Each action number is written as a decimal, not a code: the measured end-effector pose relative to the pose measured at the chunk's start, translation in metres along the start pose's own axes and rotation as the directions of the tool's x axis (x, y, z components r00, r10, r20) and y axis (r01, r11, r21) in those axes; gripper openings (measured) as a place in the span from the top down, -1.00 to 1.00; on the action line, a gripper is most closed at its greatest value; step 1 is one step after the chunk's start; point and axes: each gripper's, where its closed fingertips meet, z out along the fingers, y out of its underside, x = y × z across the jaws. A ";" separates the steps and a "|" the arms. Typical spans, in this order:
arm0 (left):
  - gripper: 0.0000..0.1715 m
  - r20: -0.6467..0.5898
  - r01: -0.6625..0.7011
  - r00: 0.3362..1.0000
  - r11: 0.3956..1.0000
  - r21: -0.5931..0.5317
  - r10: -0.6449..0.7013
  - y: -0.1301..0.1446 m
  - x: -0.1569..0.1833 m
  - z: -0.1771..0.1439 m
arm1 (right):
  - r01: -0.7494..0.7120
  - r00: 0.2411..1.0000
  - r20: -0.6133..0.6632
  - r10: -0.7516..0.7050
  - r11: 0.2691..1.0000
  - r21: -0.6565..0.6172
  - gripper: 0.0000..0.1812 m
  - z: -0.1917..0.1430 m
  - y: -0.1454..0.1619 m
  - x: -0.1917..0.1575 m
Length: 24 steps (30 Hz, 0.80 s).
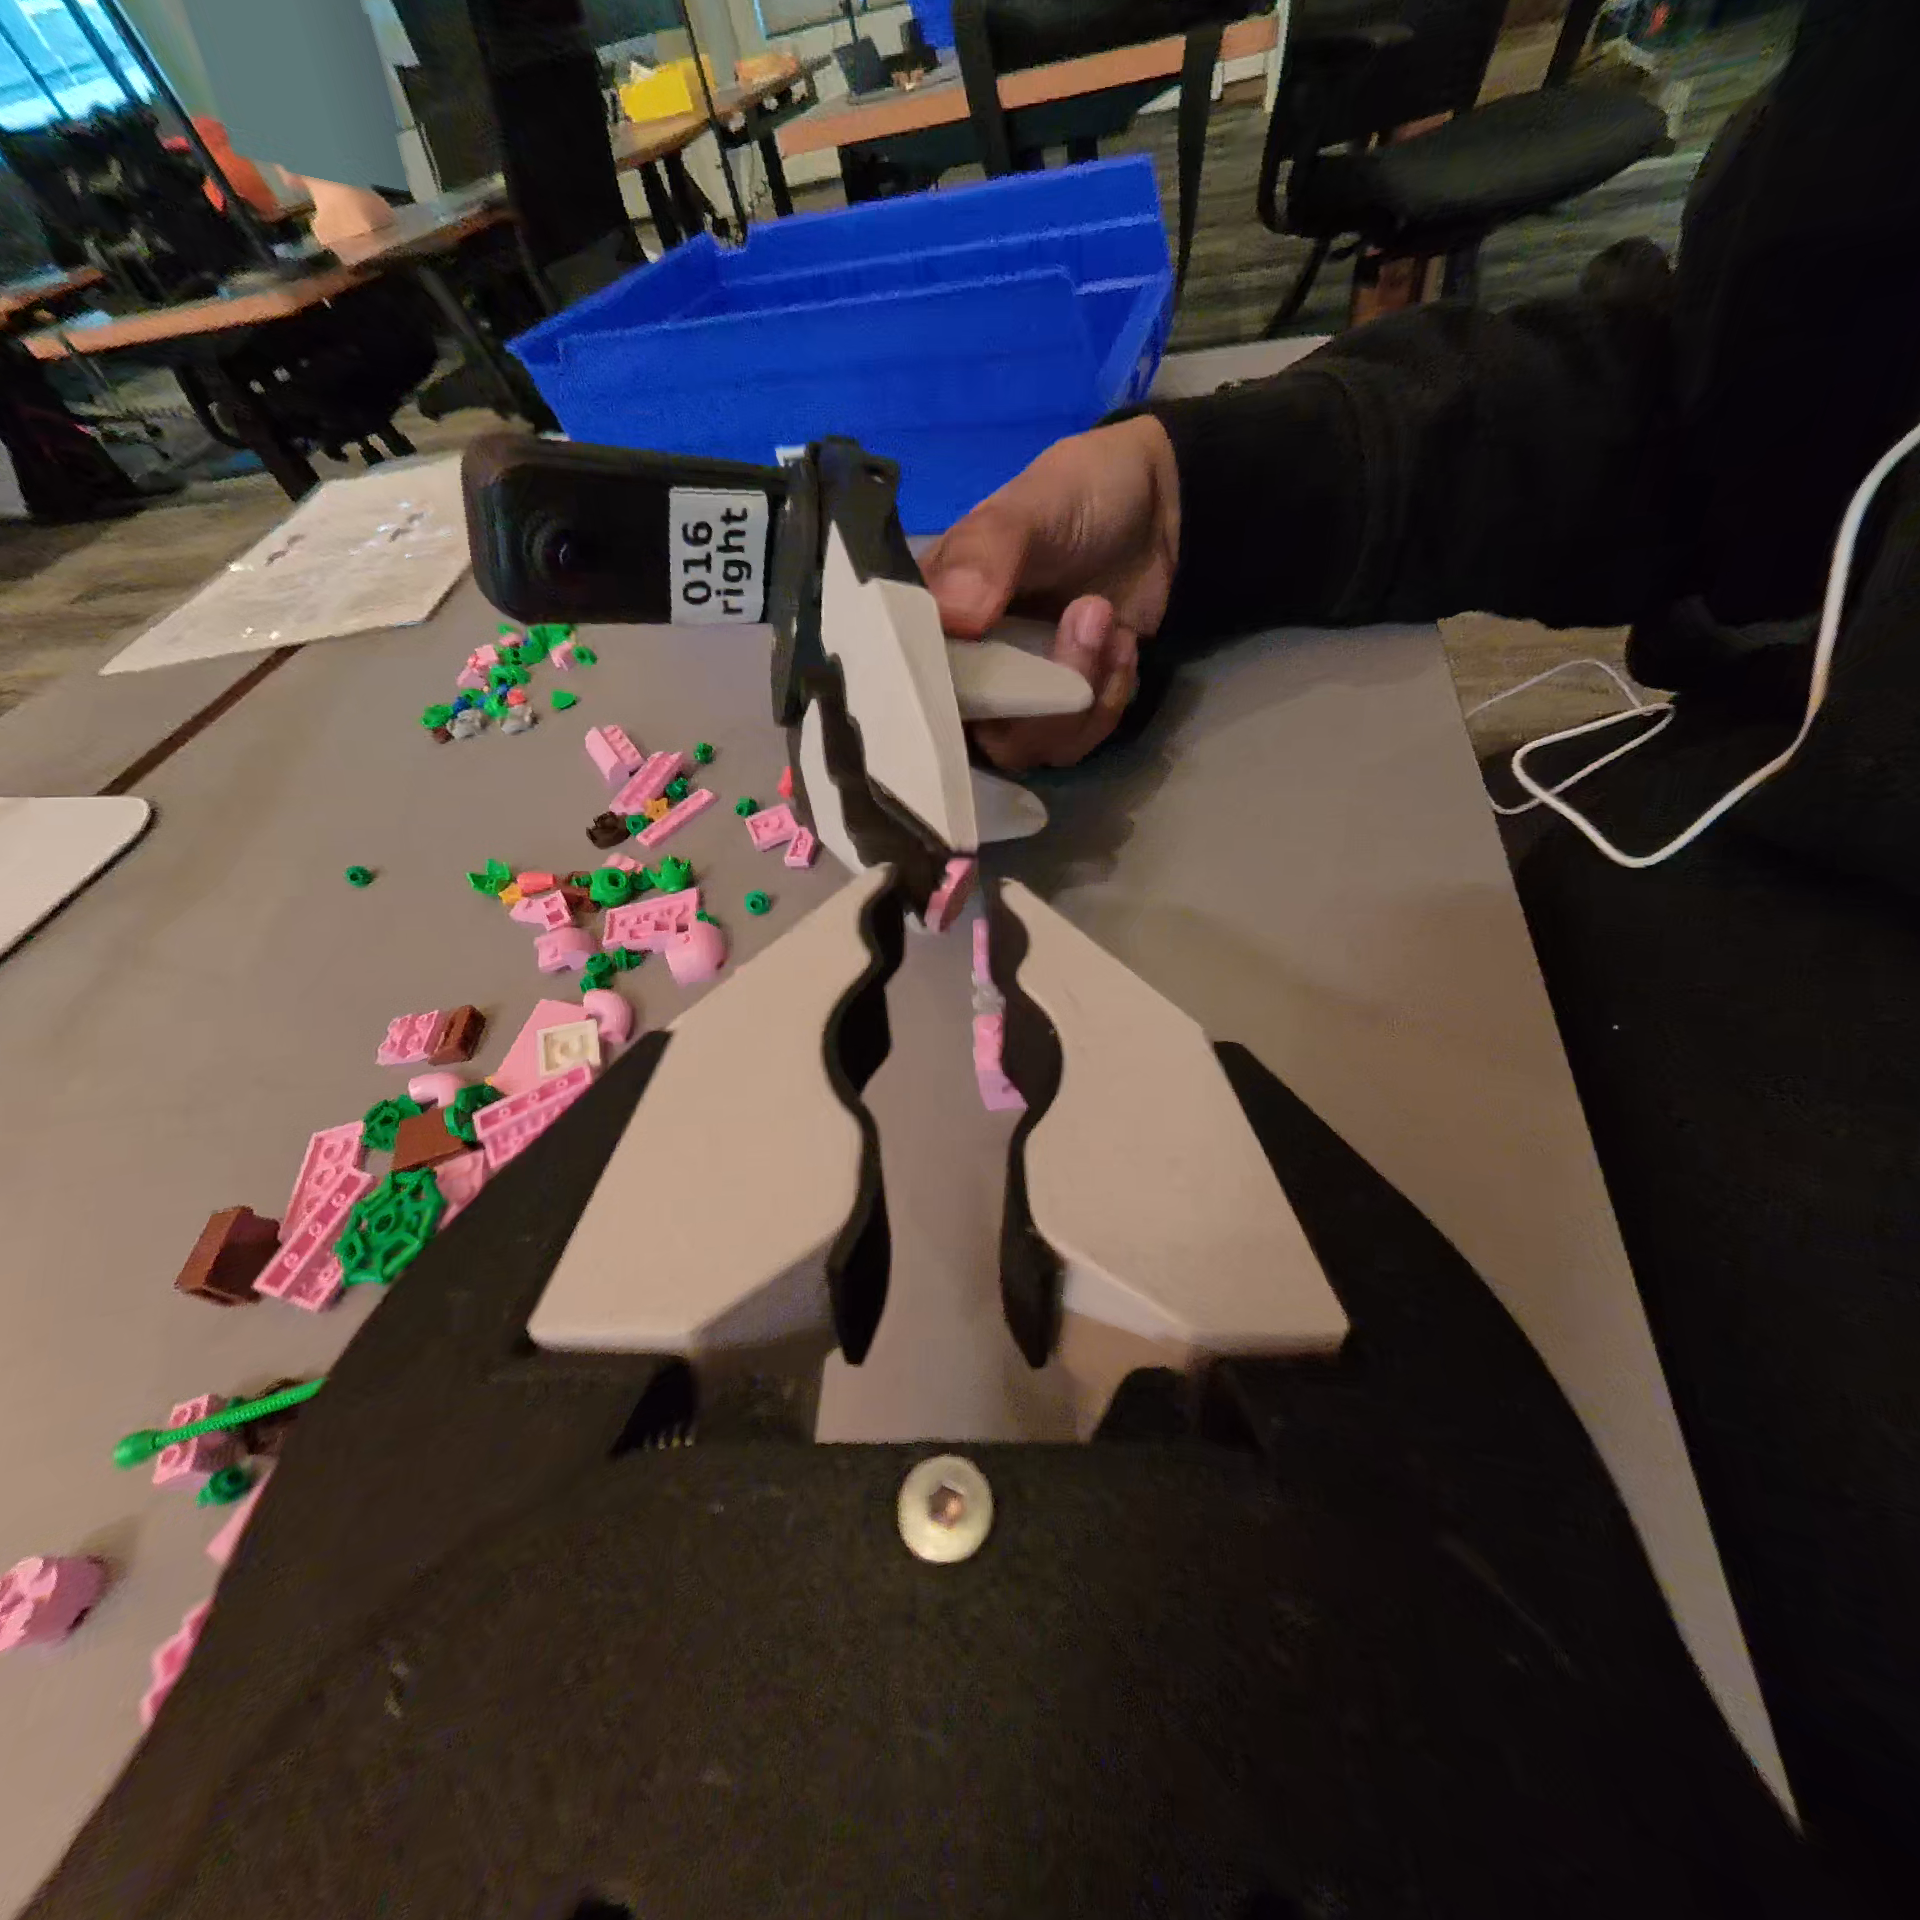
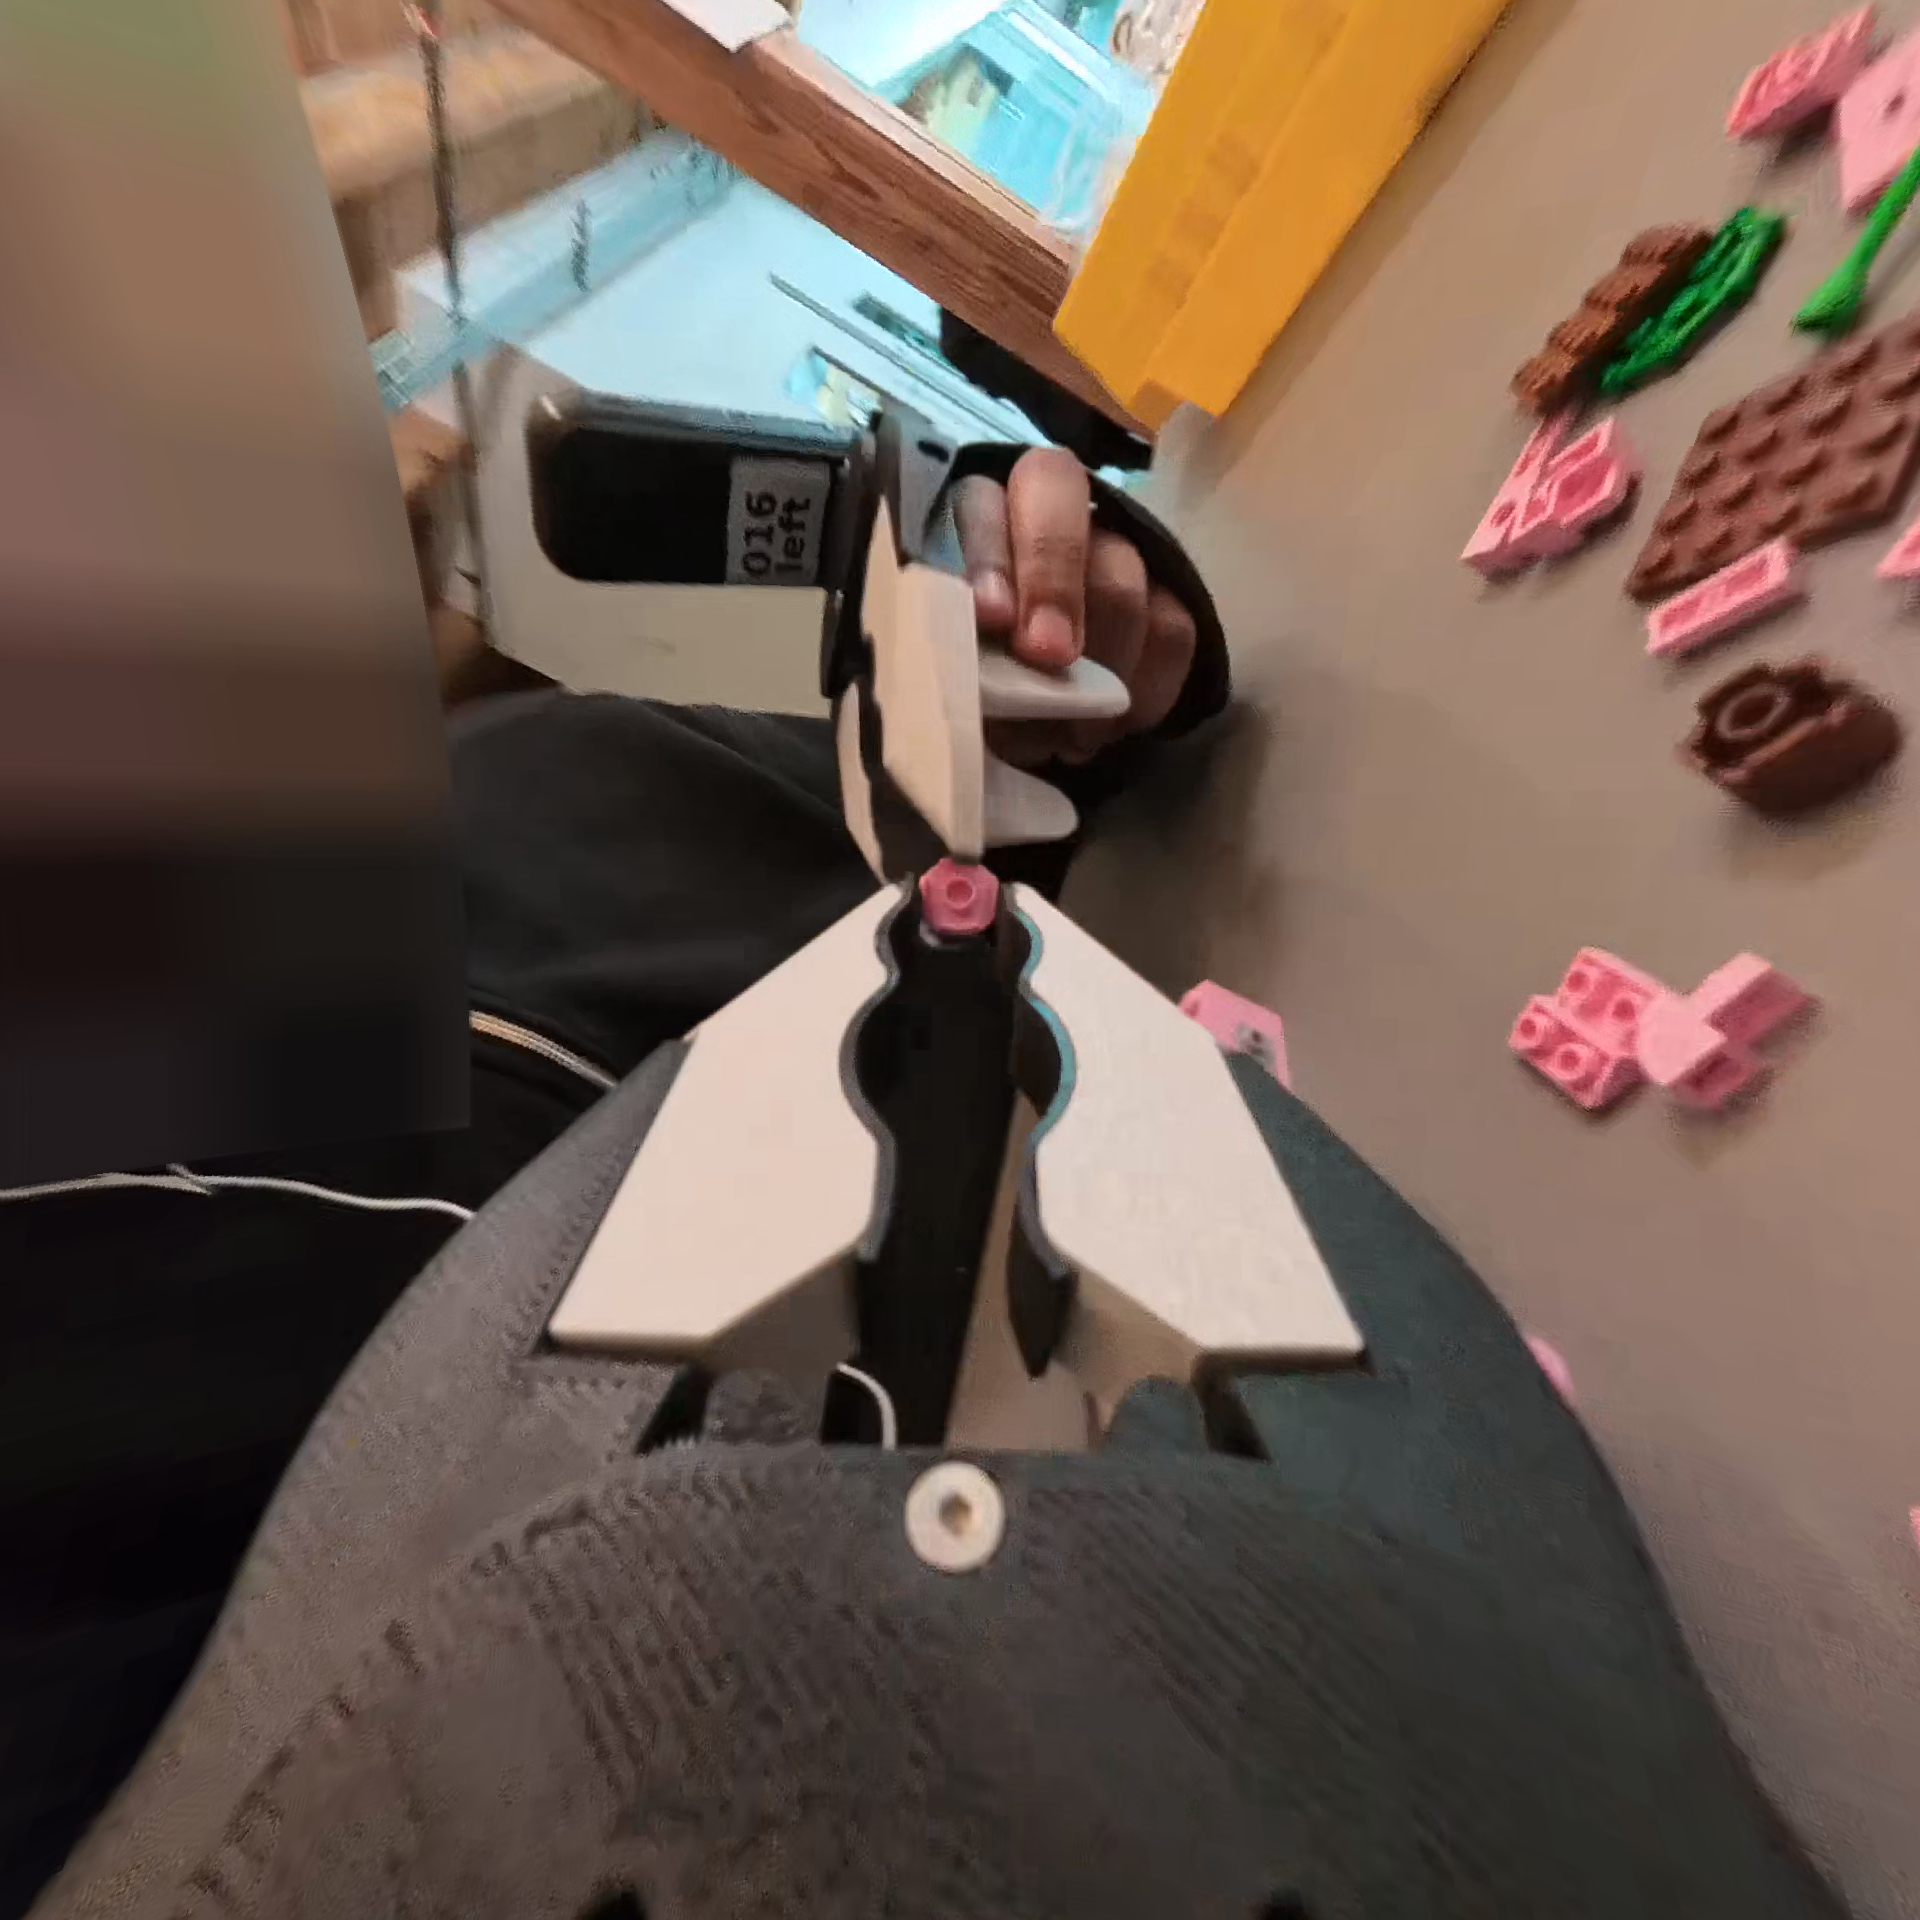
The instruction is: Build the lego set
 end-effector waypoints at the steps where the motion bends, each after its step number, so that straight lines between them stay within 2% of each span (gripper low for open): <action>1: 0.94 -0.003 0.009 1.000 1.000 -0.015 -0.009 0.003 -0.001 0.000 | -0.050 0.998 0.037 0.050 0.999 0.012 0.86 0.000 -0.001 -0.001; 4: 0.99 -0.024 0.056 0.998 0.998 -0.009 -0.057 0.002 -0.001 0.000 | -0.104 0.992 0.078 0.102 0.994 0.026 0.86 0.000 -0.004 -0.002; 7: 1.00 -0.029 0.194 0.981 0.981 0.020 -0.194 0.001 -0.011 -0.003 | -0.016 1.000 0.027 0.014 0.997 0.080 0.84 -0.003 -0.013 0.000; 9: 1.00 -0.116 0.396 0.914 0.917 0.051 -0.388 -0.002 -0.017 -0.008 | 0.149 0.987 -0.077 -0.138 0.975 0.167 0.63 -0.013 -0.031 0.000; 11: 1.00 -0.231 0.587 0.799 0.804 0.098 -0.556 -0.008 -0.025 -0.015 | 0.392 0.905 -0.258 -0.339 0.899 0.194 0.57 -0.025 -0.047 -0.002; 12: 1.00 -0.278 0.654 0.743 0.749 0.107 -0.609 -0.009 -0.028 -0.019 | 0.538 0.805 -0.380 -0.455 0.831 0.144 0.50 -0.029 -0.051 -0.001; 13: 1.00 -0.299 0.697 0.702 0.710 0.100 -0.646 -0.008 -0.031 -0.020 | 0.680 0.653 -0.488 -0.579 0.732 0.042 0.45 -0.031 -0.053 -0.001; 15: 1.00 -0.305 0.727 0.671 0.680 0.096 -0.675 -0.005 -0.034 -0.021 | 0.844 0.243 -0.618 -0.748 0.477 -0.246 0.41 -0.030 -0.054 0.000; 17: 1.00 -0.324 0.760 0.631 0.646 0.074 -0.705 -0.003 -0.033 -0.018 | 0.839 -0.145 -0.590 -0.795 0.217 -0.499 0.43 -0.019 -0.050 -0.001; 18: 1.00 -0.347 0.785 0.596 0.617 0.060 -0.724 -0.003 -0.032 -0.017 | 0.798 -0.296 -0.535 -0.791 0.102 -0.593 0.50 -0.011 -0.045 -0.001; 19: 1.00 -0.385 0.810 0.556 0.585 0.051 -0.736 -0.005 -0.030 -0.018 | 0.757 -0.406 -0.480 -0.777 0.009 -0.654 0.55 -0.002 -0.040 -0.001; 20: 1.00 -0.426 0.832 0.517 0.553 0.046 -0.743 -0.008 -0.029 -0.019 | 0.726 -0.471 -0.431 -0.770 -0.060 -0.685 0.55 0.006 -0.035 0.000; 21: 1.00 -0.460 0.851 0.481 0.524 0.038 -0.747 -0.011 -0.028 -0.020 | 0.706 -0.502 -0.399 -0.767 -0.097 -0.701 0.55 0.011 -0.030 0.002; 22: 1.00 -0.484 0.862 0.454 0.505 0.028 -0.748 -0.012 -0.027 -0.021 | 0.693 -0.511 -0.386 -0.768 -0.102 -0.714 0.55 0.013 -0.029 0.005; 24: 1.00 -0.493 0.867 0.436 0.498 0.006 -0.753 -0.011 -0.024 -0.021 | 0.703 -0.475 -0.401 -0.783 -0.064 -0.708 0.60 0.010 -0.030 0.008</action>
